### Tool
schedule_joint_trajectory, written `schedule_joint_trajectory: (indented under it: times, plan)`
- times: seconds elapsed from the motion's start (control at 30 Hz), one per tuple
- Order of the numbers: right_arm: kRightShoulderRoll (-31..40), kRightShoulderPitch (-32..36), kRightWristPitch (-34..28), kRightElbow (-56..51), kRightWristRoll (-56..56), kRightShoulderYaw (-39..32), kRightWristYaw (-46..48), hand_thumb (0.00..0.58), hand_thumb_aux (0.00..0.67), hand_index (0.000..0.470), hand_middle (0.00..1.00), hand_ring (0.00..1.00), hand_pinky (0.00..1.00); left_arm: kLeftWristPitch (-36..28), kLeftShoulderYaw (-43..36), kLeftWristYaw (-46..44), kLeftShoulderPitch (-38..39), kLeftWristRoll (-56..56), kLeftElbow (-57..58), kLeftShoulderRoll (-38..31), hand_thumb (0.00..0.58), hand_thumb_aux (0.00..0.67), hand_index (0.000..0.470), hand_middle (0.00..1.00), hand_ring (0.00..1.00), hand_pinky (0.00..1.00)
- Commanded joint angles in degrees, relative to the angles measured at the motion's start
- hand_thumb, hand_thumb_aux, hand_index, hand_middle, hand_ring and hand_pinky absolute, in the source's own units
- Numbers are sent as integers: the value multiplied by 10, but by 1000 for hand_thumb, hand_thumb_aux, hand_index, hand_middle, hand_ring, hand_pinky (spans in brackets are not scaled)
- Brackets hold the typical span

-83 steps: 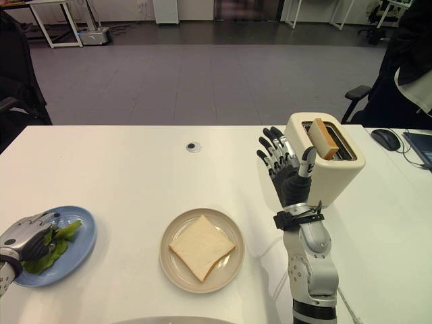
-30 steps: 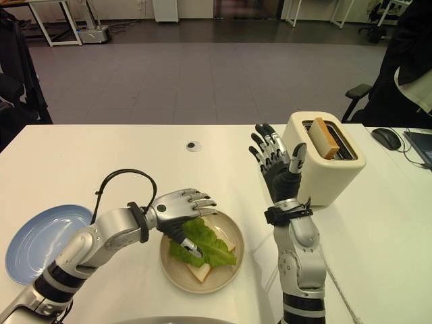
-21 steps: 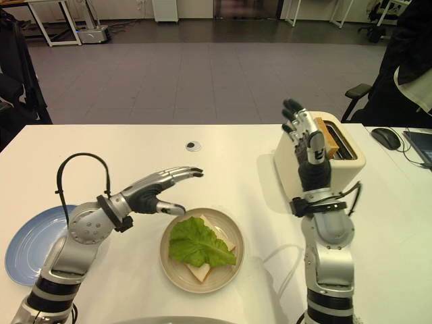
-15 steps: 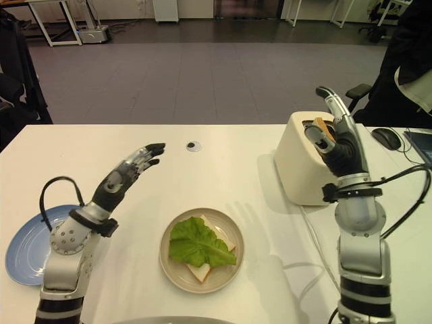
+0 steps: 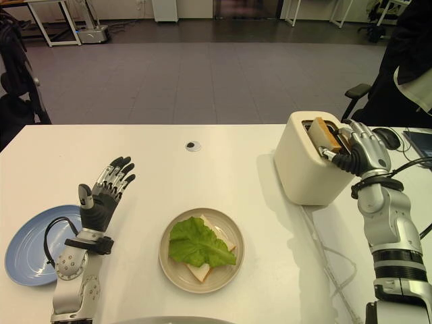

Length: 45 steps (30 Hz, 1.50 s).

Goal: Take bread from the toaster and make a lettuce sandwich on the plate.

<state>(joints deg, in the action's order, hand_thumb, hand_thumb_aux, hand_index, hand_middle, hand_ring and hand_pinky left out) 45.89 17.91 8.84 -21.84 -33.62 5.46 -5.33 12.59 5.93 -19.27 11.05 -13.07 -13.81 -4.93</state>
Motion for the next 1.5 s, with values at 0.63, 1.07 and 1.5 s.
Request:
schedule_joint_trajectory:
  times: [0.63, 1.07, 1.5]
  plan:
    - [-61, 8, -12, 130, 182, 87, 10, 580, 670, 470, 0, 0, 0, 34, -23, 14, 15, 18, -5, -10, 0, 0, 0, 0, 0, 0]
    - [-122, -24, -70, 387, 470, 102, 181, 580, 670, 470, 0, 0, 0, 36, -35, 19, 18, 20, -18, -11, 0, 0, 0, 0, 0, 0]
    - [-201, -202, -471, 565, 784, -3, 159, 580, 670, 470, 0, 0, 0, 32, -39, 21, 18, 20, -31, -12, 0, 0, 0, 0, 0, 0]
